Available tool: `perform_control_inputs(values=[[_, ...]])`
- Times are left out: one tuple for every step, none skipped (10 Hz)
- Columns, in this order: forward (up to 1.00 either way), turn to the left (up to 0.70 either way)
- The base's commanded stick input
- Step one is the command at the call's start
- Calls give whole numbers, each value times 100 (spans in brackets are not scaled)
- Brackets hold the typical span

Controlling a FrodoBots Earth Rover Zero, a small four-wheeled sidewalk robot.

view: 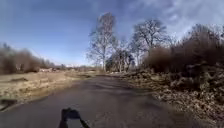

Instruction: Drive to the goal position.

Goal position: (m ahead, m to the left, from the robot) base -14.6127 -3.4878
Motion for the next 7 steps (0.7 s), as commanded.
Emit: perform_control_inputs(values=[[85, 6], [85, 6], [85, 6], [85, 6], [85, 6], [85, 6], [85, 6]])
